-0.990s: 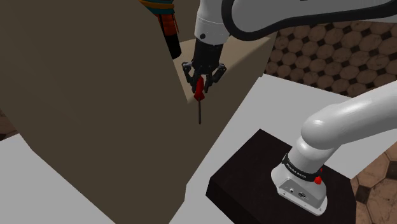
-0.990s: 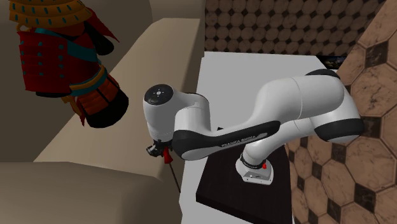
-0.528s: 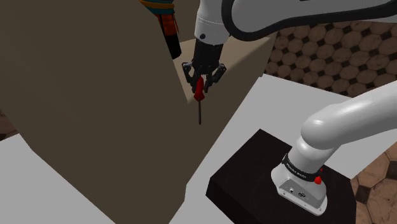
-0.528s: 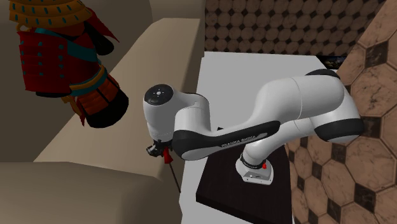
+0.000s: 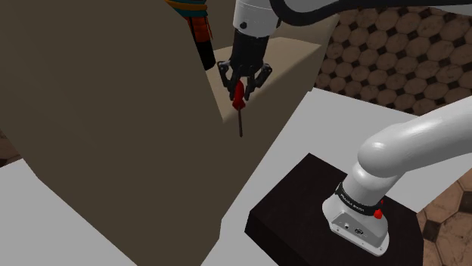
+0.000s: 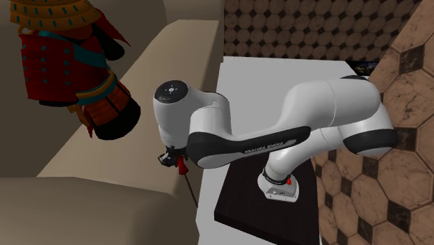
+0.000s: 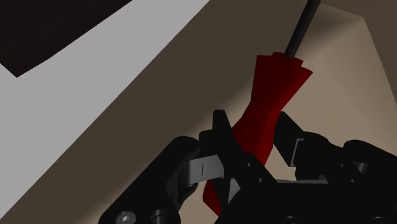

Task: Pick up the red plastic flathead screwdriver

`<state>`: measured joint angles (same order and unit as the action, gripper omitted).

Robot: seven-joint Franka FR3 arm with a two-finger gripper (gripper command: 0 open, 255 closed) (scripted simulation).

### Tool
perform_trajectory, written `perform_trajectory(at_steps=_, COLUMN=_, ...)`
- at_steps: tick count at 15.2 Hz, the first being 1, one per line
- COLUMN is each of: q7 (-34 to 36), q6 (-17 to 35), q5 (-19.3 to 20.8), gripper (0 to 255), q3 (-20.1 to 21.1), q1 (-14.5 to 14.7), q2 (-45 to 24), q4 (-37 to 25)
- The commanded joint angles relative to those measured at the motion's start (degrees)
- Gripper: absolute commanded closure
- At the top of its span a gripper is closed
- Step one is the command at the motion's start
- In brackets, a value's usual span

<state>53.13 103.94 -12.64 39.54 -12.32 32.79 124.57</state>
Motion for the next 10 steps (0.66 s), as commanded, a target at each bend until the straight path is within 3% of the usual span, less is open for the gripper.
perform_trajectory(at_steps=1, q7=0.0, q6=-1.5, q5=0.2, gripper=255, q3=-0.2, q1=-0.1, q2=-0.1, q4=-1.6)
perform_trajectory(at_steps=10, q7=0.0, q6=-6.7, q5=1.2, gripper=255, q3=-1.2, q1=-0.8, q2=-1.0, q4=-7.6)
